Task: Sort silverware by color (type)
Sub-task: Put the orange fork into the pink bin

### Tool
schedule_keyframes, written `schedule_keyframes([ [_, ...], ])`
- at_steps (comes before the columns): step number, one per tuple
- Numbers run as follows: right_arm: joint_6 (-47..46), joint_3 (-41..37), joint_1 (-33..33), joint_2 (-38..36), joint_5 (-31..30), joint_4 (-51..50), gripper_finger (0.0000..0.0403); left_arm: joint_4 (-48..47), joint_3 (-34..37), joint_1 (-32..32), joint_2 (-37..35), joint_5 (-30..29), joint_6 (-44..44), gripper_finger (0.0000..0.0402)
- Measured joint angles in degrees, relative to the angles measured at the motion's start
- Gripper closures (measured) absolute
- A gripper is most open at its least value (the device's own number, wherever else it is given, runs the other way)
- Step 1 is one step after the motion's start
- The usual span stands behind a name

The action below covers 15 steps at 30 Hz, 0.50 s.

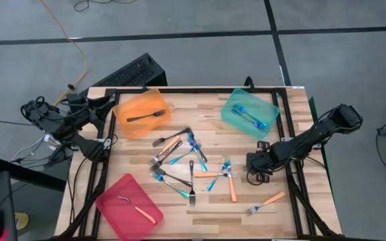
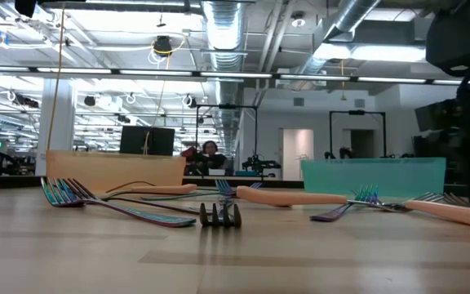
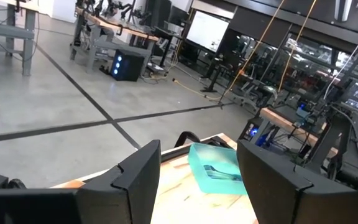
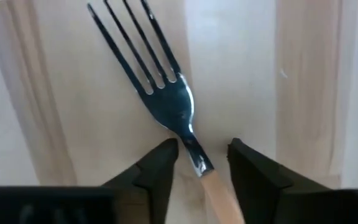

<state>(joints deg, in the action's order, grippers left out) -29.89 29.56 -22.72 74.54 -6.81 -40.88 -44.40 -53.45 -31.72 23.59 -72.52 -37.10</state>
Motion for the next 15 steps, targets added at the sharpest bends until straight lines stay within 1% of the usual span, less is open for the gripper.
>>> schedule_keyframes([
  [5, -0.19, 0.13, -0.09, 0.24, 1.45, 0.61, 0.0325, 0.0, 0.0, 0.0, 0.0, -0.21, 0.43, 0.0205],
  [8, -2.77, 0.15, -0.07, 0.24, 1.55, 0.54, 0.036, 0.0, 0.0, 0.0, 0.0, -0.21, 0.41, 0.0205],
  [9, -3.89, 0.15, -0.07, 0.24, 1.53, 0.5, 0.0368, 0.0, 0.0, 0.01, 0.0, -0.23, 0.41, 0.0205],
  [15, -9.09, 0.17, -0.04, -0.02, 1.33, 1.16, 0.0368, 0.0, 0.0, 0.0, 0.0, -0.25, 0.41, 0.0205],
])
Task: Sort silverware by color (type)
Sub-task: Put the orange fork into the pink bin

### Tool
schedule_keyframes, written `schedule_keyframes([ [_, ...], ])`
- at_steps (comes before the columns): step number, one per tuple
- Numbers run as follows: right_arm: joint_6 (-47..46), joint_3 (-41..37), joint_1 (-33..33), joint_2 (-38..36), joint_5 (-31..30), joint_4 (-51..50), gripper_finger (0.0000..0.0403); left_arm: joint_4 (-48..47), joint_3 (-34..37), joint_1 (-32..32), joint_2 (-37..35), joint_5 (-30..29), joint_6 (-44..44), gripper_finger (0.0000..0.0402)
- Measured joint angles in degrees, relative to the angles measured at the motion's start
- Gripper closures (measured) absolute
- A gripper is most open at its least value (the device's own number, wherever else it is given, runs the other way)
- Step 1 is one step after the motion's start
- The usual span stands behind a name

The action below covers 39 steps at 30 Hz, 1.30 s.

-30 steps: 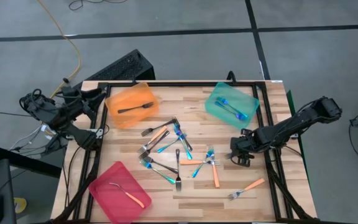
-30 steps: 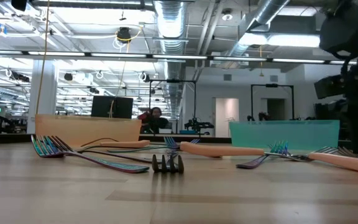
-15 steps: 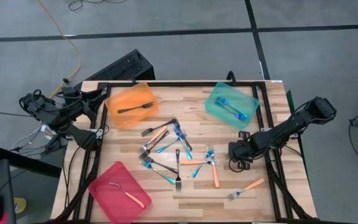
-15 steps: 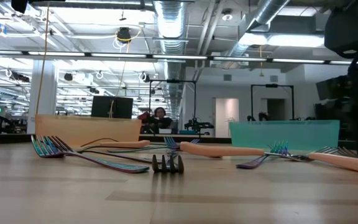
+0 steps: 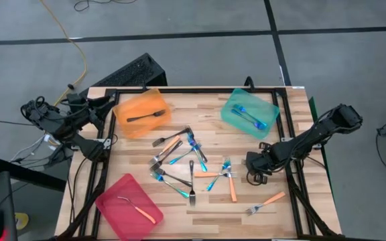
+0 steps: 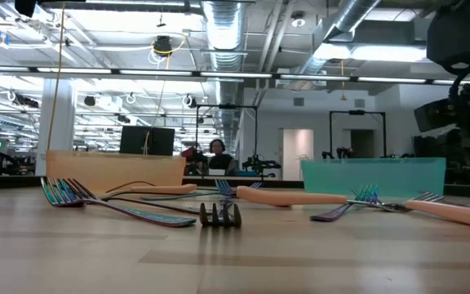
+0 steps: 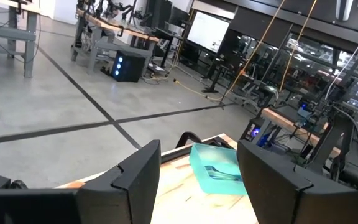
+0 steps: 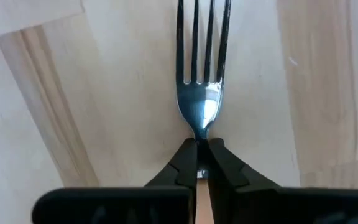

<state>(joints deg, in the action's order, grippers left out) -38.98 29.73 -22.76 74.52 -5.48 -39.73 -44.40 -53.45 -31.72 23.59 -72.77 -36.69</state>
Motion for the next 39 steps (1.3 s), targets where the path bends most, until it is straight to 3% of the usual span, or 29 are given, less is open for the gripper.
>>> schedule_keyframes([
  [12, -6.1, 4.87, 1.72, -2.8, -2.33, 2.65, 0.0368, 0.0, 0.0, -0.01, 0.02, 0.37, 0.0, 0.0205],
  [19, -5.26, 10.32, 6.66, -2.88, -11.05, 4.56, 0.0368, 0.02, 0.0, 0.0, 0.02, 2.02, 0.02, 0.0205],
  [31, -1.05, 12.49, 17.16, -2.81, -19.27, 31.13, 0.0368, -1.66, 0.0, 0.02, 0.02, 2.43, 0.23, 0.0205],
  [39, -1.44, 12.54, 21.1, 3.77, -23.82, 56.65, 0.0368, -1.7, 0.0, -0.01, 0.0, 2.51, 0.83, 0.0205],
])
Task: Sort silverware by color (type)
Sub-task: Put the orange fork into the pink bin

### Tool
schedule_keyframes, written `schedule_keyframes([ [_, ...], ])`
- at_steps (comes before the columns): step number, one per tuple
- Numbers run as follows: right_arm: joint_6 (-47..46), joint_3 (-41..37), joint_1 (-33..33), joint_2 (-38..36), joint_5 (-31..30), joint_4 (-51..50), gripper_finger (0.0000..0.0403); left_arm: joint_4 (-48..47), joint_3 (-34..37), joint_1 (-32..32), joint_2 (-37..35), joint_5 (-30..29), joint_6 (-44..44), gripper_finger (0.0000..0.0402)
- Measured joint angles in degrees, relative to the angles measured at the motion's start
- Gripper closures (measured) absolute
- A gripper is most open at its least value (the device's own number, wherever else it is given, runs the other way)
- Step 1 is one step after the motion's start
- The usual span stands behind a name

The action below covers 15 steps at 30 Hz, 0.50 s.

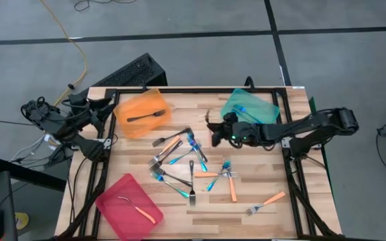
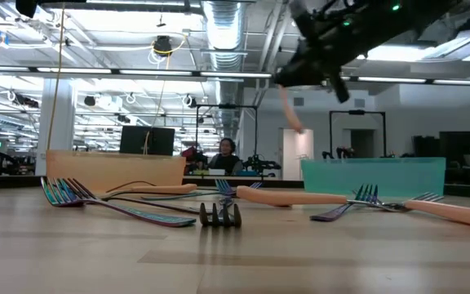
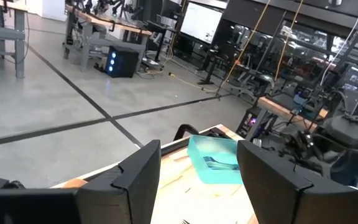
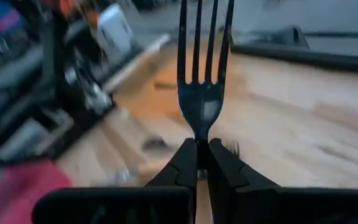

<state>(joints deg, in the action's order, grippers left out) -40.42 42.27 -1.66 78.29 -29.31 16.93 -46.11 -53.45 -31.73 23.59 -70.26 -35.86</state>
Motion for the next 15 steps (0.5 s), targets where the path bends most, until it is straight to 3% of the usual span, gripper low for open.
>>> schedule_keyframes([
  [3, 0.12, 1.09, 0.56, 5.11, -0.99, 9.02, 0.0368, 0.0, 0.0, 0.01, 0.0, 0.2, -0.06, 0.0205],
  [8, 0.93, 8.45, 0.76, 15.07, -0.68, 9.86, 0.0368, 0.02, 0.0, 0.0, 0.0, 0.43, -1.02, 0.0205],
  [15, 8.2, 24.74, 0.43, 29.45, 9.72, 10.42, 0.0368, 0.04, 0.0, 0.02, 0.02, -0.52, -1.15, 0.0205],
])
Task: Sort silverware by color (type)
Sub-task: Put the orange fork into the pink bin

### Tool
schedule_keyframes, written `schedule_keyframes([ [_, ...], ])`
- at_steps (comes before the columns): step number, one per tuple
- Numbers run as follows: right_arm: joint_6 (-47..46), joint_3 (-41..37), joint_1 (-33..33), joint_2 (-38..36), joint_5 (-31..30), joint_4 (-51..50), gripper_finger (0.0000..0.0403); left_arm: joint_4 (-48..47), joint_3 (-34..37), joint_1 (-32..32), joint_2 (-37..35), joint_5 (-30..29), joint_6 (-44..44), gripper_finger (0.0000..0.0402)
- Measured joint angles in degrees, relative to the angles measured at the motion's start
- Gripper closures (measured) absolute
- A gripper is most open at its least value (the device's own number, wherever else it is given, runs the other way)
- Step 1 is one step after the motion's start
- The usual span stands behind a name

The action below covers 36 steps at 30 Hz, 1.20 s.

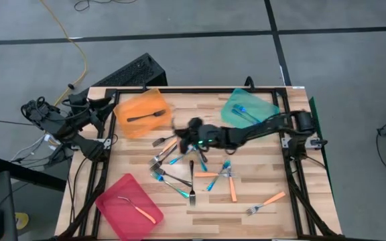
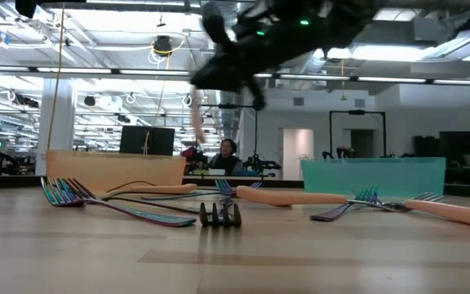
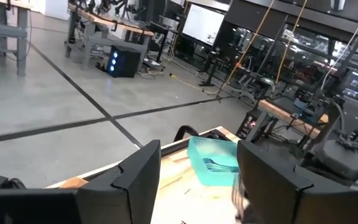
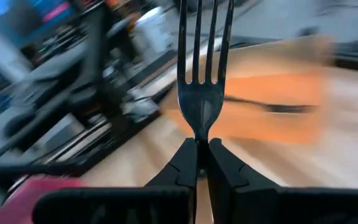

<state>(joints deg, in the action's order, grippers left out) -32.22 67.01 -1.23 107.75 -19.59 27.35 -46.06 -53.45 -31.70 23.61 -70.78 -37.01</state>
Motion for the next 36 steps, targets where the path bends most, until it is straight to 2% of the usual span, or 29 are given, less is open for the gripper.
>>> schedule_keyframes([
  [5, 3.85, 14.7, -0.51, 11.15, 9.6, 0.21, 0.0368, 0.0, 0.0, 0.0, -0.02, 0.49, 0.32, 0.0205],
  [16, 5.57, 48.53, -5.17, 32.59, 22.18, -1.82, 0.0362, -0.38, 0.0, 0.0, -0.02, 1.16, 2.84, 0.0205],
  [19, 6.2, 56.72, -6.49, 37.76, 27.36, -2.11, 0.0362, -0.64, 0.0, -0.02, -0.02, 1.2, 2.46, 0.0205],
  [23, 6.39, 66.19, -8.53, 43.45, 31.19, -4.86, 0.0361, -0.81, 0.0, 0.0, -0.02, 1.39, 1.86, 0.0205],
  [27, 5.49, 67.33, -10.27, 46.22, 33.28, -2.85, 0.0361, -0.95, 0.0, -0.01, -0.02, 1.46, 2.49, 0.0205],
  [29, 3.99, 67.16, -10.9, 46.51, 33.8, -5.34, 0.0361, -1.01, 0.0, -0.01, -0.02, 1.49, 2.53, 0.0205],
  [32, 7.13, 67.31, -11.73, 47.06, 33.91, -9.59, 0.0361, -1.05, 0.0, -0.02, -0.02, 1.46, 2.68, 0.0205],
  [36, 6.93, 67.09, -12.67, 48.44, 35.33, -9.54, 0.0361, -1.15, 0.0, -0.01, -0.02, 1.46, 2.72, 0.0205],
])
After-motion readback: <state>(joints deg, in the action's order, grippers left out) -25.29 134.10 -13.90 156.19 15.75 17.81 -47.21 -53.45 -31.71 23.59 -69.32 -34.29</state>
